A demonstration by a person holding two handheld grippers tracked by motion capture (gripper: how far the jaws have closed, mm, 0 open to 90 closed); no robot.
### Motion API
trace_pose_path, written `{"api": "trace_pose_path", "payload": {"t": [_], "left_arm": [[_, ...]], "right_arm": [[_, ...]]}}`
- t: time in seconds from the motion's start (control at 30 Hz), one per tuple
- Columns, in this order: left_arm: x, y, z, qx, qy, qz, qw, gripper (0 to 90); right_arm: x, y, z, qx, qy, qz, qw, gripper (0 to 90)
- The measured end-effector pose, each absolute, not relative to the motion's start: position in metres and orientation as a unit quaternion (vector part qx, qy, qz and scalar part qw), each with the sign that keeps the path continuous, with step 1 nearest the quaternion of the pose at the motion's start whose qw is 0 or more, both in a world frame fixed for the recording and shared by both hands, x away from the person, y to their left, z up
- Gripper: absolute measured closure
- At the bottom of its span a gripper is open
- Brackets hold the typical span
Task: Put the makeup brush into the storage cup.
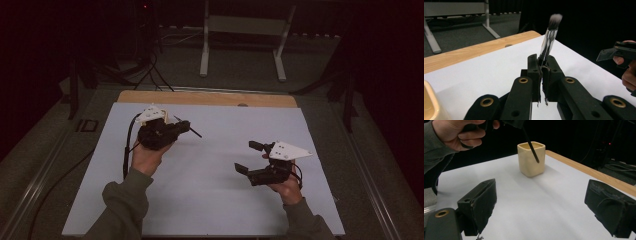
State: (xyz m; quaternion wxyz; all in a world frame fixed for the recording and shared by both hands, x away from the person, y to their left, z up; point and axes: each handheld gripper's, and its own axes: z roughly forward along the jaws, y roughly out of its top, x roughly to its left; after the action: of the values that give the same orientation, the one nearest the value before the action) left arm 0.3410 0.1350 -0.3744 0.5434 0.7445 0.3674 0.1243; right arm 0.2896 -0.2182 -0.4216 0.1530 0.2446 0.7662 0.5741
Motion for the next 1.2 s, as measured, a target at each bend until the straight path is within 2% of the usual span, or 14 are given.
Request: {"api": "trace_pose_path", "payload": {"t": [1.2], "left_arm": [[0.346, 0.154, -0.373, 0.741, 0.395, 0.169, 0.516, 86.2]], "right_arm": [[0.289, -0.22, -0.423, 0.247, 0.769, 0.569, 0.155, 10.5]]}}
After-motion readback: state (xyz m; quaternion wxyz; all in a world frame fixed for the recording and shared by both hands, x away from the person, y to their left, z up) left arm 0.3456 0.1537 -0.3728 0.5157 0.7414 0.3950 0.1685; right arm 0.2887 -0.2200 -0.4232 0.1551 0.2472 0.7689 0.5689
